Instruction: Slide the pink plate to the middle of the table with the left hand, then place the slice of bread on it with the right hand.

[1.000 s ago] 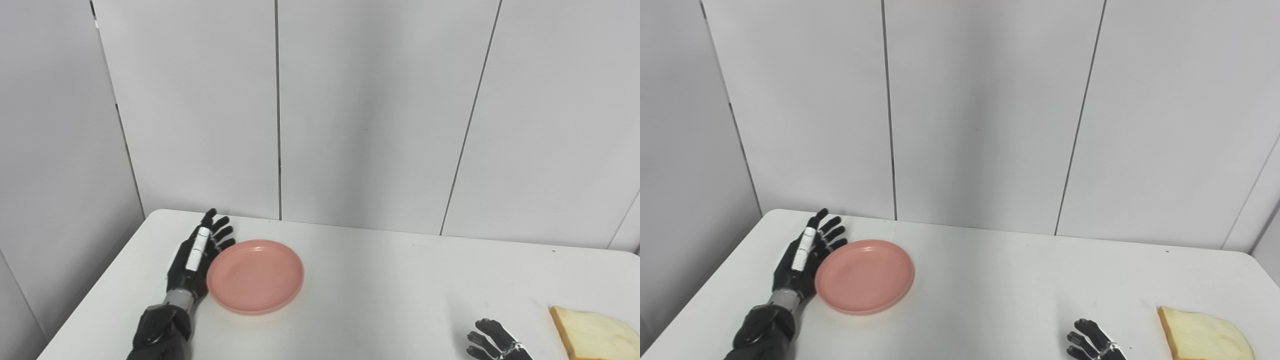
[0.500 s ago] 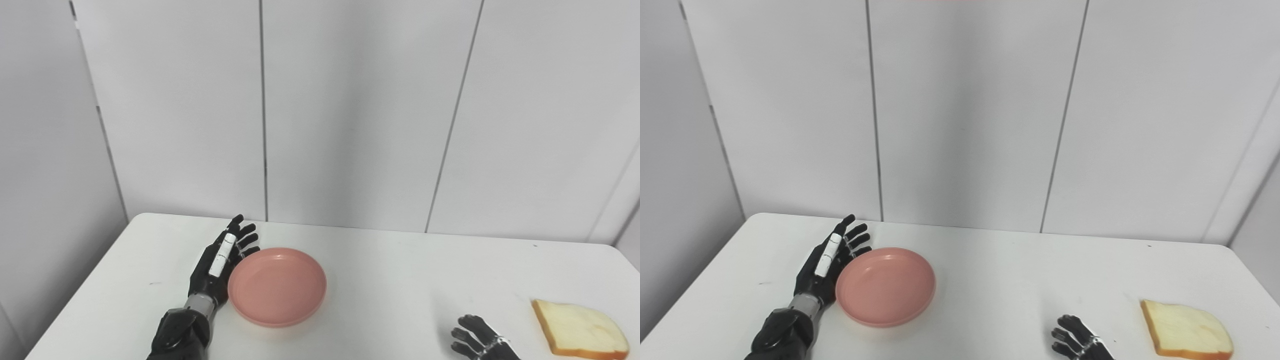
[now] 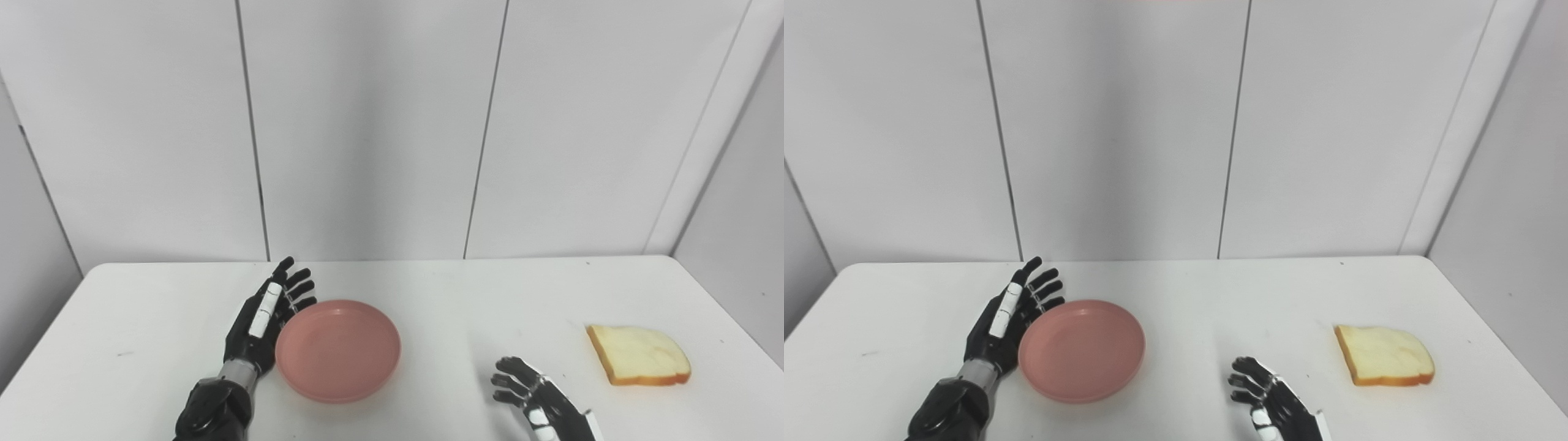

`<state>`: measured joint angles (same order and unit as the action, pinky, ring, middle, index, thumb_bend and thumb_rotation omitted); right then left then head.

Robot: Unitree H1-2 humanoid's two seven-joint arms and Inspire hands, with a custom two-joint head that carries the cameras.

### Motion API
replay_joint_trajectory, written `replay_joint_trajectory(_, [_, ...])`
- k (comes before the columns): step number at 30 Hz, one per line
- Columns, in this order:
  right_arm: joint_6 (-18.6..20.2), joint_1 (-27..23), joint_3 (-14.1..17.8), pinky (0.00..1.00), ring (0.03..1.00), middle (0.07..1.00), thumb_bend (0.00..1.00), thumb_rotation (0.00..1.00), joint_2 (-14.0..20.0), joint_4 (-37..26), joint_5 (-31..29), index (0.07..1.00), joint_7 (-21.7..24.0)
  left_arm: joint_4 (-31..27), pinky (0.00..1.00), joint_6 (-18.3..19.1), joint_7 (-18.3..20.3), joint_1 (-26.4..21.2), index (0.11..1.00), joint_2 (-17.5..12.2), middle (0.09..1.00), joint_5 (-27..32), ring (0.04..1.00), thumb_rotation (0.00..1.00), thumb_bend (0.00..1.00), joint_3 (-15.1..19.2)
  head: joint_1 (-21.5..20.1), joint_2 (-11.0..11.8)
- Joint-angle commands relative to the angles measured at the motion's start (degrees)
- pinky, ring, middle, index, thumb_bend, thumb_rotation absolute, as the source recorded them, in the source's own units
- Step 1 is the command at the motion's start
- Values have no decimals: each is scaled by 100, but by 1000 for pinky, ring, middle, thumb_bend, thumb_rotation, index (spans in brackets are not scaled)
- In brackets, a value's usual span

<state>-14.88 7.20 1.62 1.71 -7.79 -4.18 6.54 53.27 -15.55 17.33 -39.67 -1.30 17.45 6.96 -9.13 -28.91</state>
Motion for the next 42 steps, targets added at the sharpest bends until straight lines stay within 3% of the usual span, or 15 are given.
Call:
replay_joint_trajectory(1, [188, 458, -323, 742, 776, 811, 813, 825, -440, 339, 46, 770, -89, -18, 743, 22, 170, -86, 894, 38, 834, 17, 833, 710, 972, -23, -142, -53])
replay_joint_trajectory(11, [310, 470, -722, 788, 815, 850, 760, 877, -696, 136, 533, 817, -523, 22, 718, 94, 237, -94, 883, 141, 827, 60, 817, 725, 918, 37, -818, -148])
replay_joint_trajectory(23, [349, 371, -980, 772, 815, 854, 732, 899, -864, 156, 930, 824, -937, 21, 739, 135, 419, -104, 914, 136, 839, 70, 838, 746, 919, 9, -1238, -101])
replay_joint_trajectory(27, [171, 388, -896, 750, 802, 844, 682, 838, -884, 84, 1582, 808, -1371, 77, 756, 133, 433, -113, 916, 141, 840, 100, 847, 750, 909, 39, -1314, -69])
replay_joint_trajectory(31, [241, 417, -684, 747, 814, 855, 714, 853, -714, -565, 1967, 848, -1585, 39, 760, 205, 418, -71, 924, 107, 845, 101, 848, 745, 890, 55, -1329, -67])
replay_joint_trajectory(37, [290, 177, -6, 776, 849, 874, 738, 841, -52, -1467, 2063, 881, -1363, 216, 781, 169, 481, -118, 928, 6, 864, 94, 865, 744, 895, 64, -1502, 38])
replay_joint_trajectory(42, [227, -29, 506, 782, 859, 876, 732, 811, 593, -1705, 2044, 876, -1243, 432, 802, 98, 545, -205, 933, -80, 860, 117, 871, 743, 891, 100, -1587, 96])
